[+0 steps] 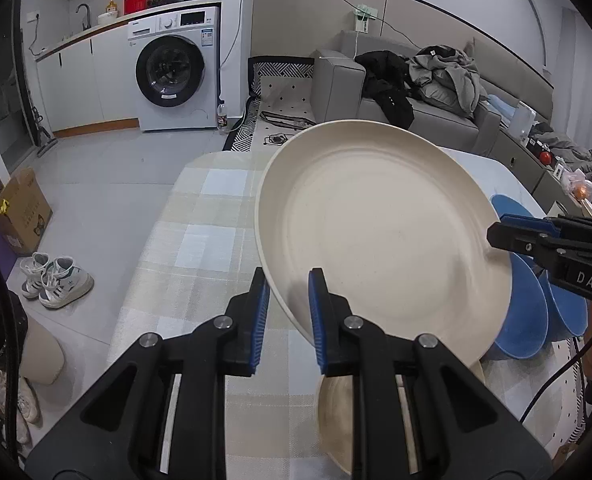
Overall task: Organize plates and bowls
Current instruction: 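Lift the cream plate with both grippers and carry it toward the blue bowls, then carry the cream plate with both grippers and lower it onto the other cream plate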
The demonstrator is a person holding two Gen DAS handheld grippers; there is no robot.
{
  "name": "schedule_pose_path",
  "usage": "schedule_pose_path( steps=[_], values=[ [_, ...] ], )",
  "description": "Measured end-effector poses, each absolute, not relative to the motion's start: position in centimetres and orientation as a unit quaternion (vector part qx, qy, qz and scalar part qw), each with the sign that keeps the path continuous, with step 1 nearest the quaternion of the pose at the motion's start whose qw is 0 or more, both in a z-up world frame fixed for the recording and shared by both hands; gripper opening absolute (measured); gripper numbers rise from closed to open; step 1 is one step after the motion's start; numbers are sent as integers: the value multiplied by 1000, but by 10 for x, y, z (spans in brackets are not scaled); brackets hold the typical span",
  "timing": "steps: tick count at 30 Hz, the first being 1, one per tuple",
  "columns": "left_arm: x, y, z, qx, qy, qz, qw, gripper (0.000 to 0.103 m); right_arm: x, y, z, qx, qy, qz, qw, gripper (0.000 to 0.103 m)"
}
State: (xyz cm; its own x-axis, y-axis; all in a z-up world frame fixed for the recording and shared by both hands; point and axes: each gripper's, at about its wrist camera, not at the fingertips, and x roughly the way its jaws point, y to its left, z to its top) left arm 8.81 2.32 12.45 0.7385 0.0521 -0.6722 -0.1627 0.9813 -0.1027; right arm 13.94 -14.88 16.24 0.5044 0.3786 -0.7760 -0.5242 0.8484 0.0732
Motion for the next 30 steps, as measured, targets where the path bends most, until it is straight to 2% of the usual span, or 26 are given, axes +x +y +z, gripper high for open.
schedule_pose_path(
  steps=[15, 30],
  values=[
    [23, 13, 148, -71, 347, 49, 934, 16, 82, -159, 179, -82, 393, 276, 873, 25],
    [-30, -16, 146, -52, 344, 33, 937, 16, 37, -182, 171, -62, 378, 280, 880, 25]
  ],
)
